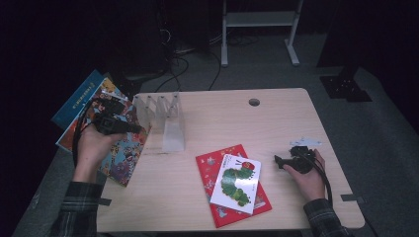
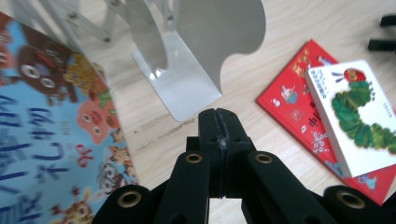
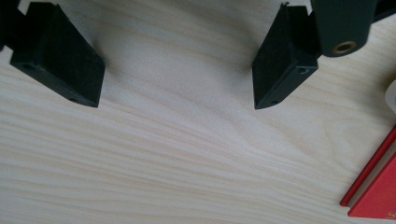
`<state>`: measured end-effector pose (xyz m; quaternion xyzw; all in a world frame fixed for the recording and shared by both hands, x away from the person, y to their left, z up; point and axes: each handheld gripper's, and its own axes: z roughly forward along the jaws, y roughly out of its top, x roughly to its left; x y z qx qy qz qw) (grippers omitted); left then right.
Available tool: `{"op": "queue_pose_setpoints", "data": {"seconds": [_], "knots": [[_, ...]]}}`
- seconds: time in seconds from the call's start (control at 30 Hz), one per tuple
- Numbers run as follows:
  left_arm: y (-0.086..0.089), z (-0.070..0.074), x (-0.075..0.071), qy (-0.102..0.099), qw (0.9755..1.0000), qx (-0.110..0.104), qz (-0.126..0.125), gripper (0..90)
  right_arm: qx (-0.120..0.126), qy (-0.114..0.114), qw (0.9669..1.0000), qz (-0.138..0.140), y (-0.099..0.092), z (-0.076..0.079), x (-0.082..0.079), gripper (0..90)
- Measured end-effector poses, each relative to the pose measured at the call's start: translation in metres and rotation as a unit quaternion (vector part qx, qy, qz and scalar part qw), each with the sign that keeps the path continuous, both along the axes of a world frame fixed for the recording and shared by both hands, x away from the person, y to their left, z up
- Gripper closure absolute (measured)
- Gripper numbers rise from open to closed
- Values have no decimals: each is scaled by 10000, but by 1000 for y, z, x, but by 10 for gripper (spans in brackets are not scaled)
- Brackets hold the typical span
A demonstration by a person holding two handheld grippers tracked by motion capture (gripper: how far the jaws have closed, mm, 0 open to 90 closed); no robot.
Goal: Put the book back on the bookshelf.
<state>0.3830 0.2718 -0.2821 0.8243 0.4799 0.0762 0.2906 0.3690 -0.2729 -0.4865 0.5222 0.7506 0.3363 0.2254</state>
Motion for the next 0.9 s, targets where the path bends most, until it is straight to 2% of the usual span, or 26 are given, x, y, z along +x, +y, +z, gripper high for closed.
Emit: {"op": "queue_pose_setpoints", "data": {"seconds": [0.13,0.37,0.67,0.8,0.9], "knots": [[-8,-18,-1,96,9999,13,-82,879,0,15,10000,-31,0,0,0,145],[-20,-46,-6,117,9998,5,-129,808,-8,24,10000,-44,0,0,0,139],[-41,-78,-10,-18,9996,-13,-288,576,-7,22,10000,-39,0,0,0,141],[-51,-90,-12,-8,9990,83,-431,472,-8,21,10000,-36,0,0,0,141],[-59,-105,-16,-13,9979,-113,-638,413,-14,19,10000,-21,0,0,0,144]]}}
